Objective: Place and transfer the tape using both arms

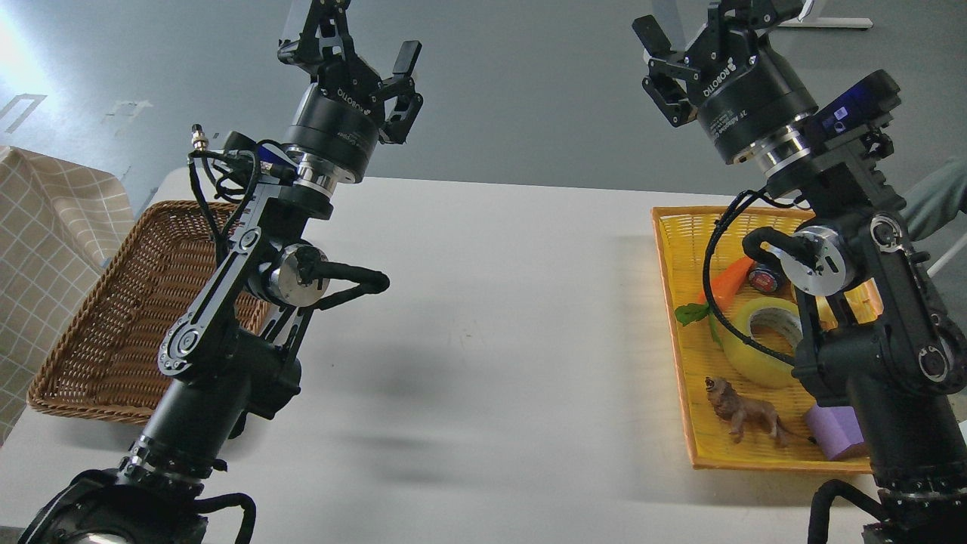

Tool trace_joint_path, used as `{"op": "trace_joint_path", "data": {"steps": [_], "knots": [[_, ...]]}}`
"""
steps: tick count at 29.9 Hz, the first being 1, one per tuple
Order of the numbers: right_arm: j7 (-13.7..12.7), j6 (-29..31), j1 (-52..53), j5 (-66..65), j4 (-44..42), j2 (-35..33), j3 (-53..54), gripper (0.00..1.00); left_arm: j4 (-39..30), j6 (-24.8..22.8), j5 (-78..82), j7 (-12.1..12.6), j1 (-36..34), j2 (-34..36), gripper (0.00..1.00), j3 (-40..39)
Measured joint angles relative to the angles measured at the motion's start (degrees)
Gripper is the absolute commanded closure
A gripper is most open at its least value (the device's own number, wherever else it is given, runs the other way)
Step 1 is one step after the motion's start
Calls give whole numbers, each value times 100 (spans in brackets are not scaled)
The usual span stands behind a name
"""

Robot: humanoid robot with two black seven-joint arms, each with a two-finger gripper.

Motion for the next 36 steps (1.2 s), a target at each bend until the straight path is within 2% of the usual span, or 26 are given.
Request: {"op": "trace_joint_path", "data": {"steps": [22, 28, 30, 34, 36], "knots": [[0, 9, 1, 0, 25, 0, -1, 0, 0, 16, -1, -4, 5, 0, 1, 7], [-71, 1, -14, -8, -1, -48, -24, 0, 0, 16, -1, -4, -1, 0, 1, 7], [-165, 7, -25, -10, 21, -286, -77, 0, 0, 16, -1, -4, -6, 0, 1, 5], [-588, 23, 23, -12, 74, -1263, -383, 0, 0, 30, -1, -76, -3, 0, 1, 2], [-652, 20, 56, -21, 100, -1658, -476, 0, 0, 32, -1, -101, 8, 0, 1, 4]]}}
